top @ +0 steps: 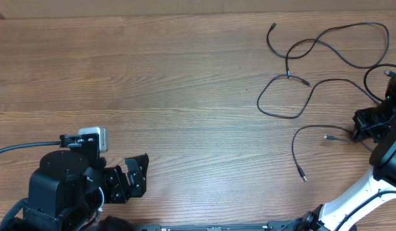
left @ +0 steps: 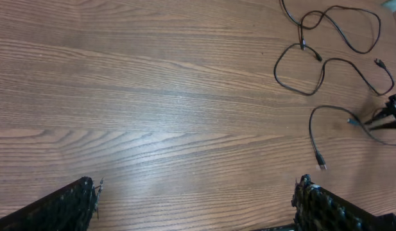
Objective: Untangle cables
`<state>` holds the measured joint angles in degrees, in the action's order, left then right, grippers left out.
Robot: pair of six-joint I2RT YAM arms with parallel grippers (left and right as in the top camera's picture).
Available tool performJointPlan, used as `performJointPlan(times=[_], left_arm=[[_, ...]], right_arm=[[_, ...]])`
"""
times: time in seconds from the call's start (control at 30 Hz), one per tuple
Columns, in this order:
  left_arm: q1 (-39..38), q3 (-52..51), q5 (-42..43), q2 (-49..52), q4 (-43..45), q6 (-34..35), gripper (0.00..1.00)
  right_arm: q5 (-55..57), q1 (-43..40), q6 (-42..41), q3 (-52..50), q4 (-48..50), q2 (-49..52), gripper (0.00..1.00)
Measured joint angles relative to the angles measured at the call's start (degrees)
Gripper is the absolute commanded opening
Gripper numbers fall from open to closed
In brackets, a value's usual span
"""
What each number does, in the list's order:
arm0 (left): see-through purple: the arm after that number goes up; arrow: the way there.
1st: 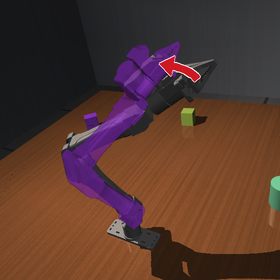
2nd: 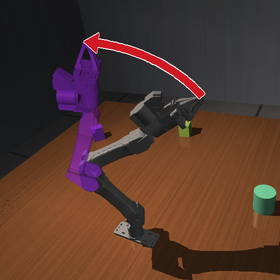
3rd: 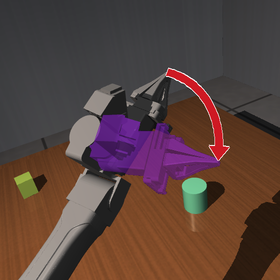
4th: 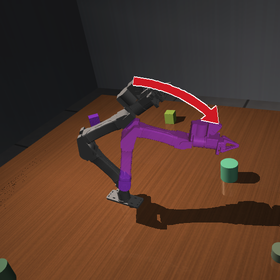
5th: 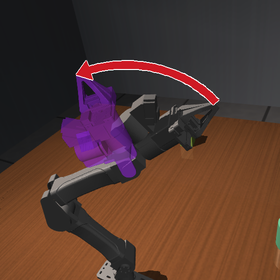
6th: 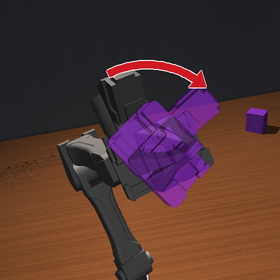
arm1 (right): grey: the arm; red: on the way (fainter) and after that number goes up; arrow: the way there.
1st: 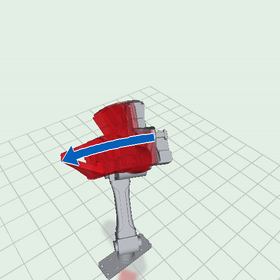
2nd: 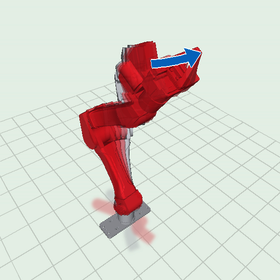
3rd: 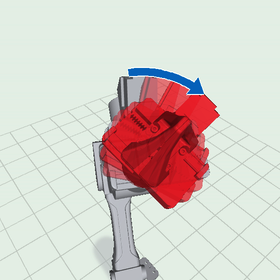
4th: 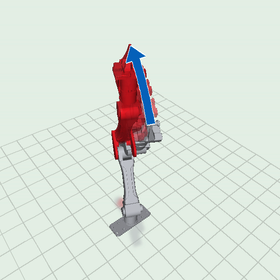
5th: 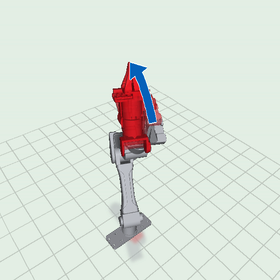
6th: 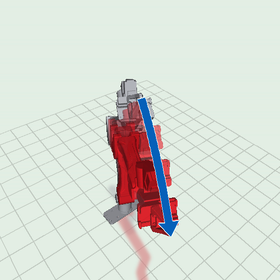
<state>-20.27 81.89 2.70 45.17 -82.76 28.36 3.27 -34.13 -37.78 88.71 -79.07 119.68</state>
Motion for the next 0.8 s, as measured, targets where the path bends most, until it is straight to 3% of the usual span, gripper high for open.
performJointPlan(times=[0.03, 0.07, 0.1, 0.57, 0.8], left_arm=[[0.0, 0.0, 0.0, 0.0, 0.0, 0.0, 0.99], [0.0, 0.0, 0.0, 0.0, 0.0, 0.0, 0.99], [0.0, 0.0, 0.0, 0.0, 0.0, 0.0, 0.99], [0.0, 0.0, 0.0, 0.0, 0.0, 0.0, 1.0], [0.0, 0.0, 0.0, 0.0, 0.0, 0.0, 1.0]], right_arm=[[0.0, 0.0, 0.0, 0.0, 0.0, 0.0, 0.88], [0.0, 0.0, 0.1, 0.0, 0.0, 0.0, 0.97], [0.0, 0.0, 0.3, 0.0, 0.0, 0.0, 0.99], [-1.8, -0.2, 0.6, 0.0, -0.6, -0.7, 0.99], [-3.8, -0.4, 1.0, -0.1, -0.9, -10.2, 1.0]])
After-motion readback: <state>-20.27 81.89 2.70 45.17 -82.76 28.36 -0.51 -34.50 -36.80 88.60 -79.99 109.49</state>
